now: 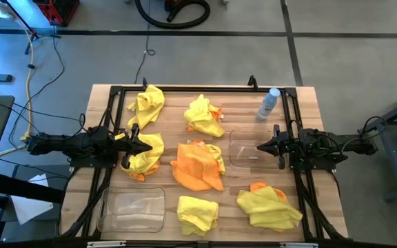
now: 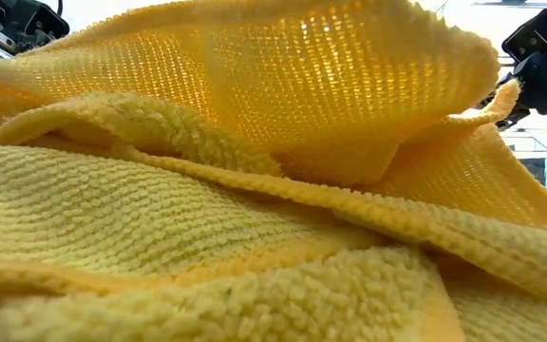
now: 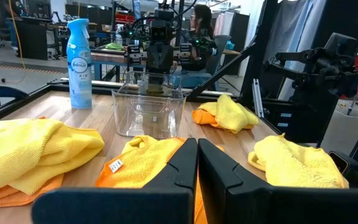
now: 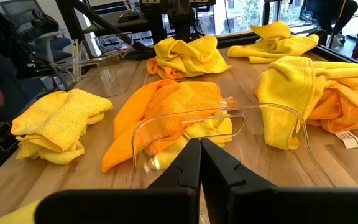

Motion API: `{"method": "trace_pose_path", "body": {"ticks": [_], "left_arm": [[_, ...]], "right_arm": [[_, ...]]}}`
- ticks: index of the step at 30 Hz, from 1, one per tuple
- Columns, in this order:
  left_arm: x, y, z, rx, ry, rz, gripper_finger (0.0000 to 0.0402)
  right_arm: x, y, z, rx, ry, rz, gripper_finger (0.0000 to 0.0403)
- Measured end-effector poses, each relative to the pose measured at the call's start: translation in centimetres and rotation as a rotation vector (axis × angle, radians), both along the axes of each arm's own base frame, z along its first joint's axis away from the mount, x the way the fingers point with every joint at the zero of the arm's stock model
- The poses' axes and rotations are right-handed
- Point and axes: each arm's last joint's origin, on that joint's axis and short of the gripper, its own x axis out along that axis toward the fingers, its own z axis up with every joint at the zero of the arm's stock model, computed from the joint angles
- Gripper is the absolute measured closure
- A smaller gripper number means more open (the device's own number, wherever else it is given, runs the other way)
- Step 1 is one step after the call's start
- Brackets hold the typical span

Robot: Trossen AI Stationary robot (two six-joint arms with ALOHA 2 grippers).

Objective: Sort microfiber towel by color & place in baskets

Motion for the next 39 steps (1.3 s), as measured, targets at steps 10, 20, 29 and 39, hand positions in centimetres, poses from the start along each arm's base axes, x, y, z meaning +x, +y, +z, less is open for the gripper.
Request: {"method": "trace_pose_path", "body": {"ticks": [10,20,29,39], "left_arm": [[0.00,0.00,0.00,0.000,0.000,0.000,0.0401],[0.00,0.00,0.00,0.000,0.000,0.000,0.0401],[0.00,0.00,0.00,0.000,0.000,0.000,0.0401],[0.00,0.00,0.00,0.000,0.000,0.000,0.0401]], "right_arm": [[0.00,0.00,0.00,0.000,0.000,0.000,0.0402],[0.00,0.00,-0.01,0.000,0.001,0.000,0.0402],[0.00,-0.01,-0.01,-0.084,-0.001,0.015,0.0402],[0.05,-0.01,0.25,0.049,-0.025,-0.014,0.0402]]}}
